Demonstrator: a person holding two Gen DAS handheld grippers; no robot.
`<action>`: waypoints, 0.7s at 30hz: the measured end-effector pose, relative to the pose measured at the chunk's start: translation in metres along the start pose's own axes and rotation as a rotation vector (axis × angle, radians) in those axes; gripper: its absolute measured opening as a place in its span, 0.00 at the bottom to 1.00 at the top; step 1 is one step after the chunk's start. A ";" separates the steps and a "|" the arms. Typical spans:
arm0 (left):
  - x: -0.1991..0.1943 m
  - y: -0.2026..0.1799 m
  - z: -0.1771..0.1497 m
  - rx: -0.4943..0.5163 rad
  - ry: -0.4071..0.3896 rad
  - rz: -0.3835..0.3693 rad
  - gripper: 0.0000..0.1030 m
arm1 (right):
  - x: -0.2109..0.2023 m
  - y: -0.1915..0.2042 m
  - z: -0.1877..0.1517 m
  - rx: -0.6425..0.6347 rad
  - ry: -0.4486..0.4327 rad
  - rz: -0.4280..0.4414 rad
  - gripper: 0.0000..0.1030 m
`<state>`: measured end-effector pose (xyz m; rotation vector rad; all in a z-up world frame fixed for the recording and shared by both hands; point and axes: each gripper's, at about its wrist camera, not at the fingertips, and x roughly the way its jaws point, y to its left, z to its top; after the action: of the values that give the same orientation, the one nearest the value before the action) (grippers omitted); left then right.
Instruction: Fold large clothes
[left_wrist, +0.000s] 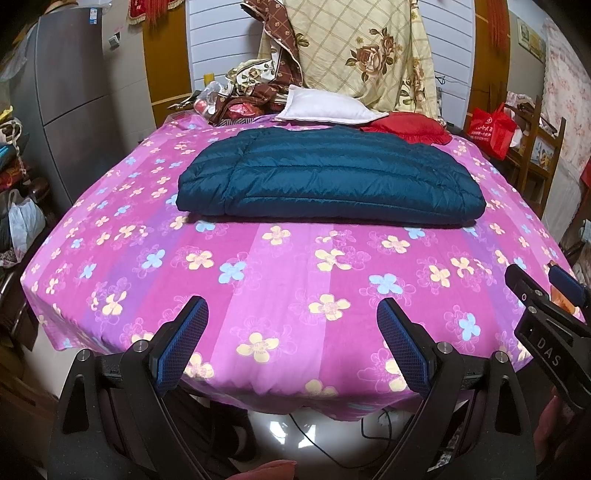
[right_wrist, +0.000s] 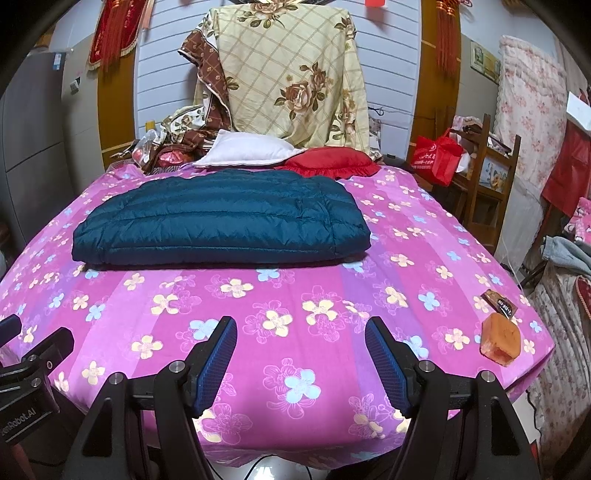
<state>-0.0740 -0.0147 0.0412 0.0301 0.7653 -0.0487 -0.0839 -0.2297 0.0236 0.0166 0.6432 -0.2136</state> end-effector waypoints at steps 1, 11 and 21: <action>0.000 0.000 0.000 0.000 0.001 -0.001 0.90 | 0.000 0.000 0.000 0.000 -0.002 0.001 0.68; 0.006 0.003 -0.001 -0.006 0.001 -0.003 0.90 | -0.001 0.001 0.000 0.002 -0.010 -0.012 0.68; 0.027 0.015 0.015 0.004 0.014 -0.019 0.90 | 0.017 0.006 0.011 -0.026 0.005 -0.007 0.71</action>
<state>-0.0439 -0.0016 0.0334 0.0274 0.7795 -0.0678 -0.0636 -0.2278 0.0219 -0.0097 0.6512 -0.2122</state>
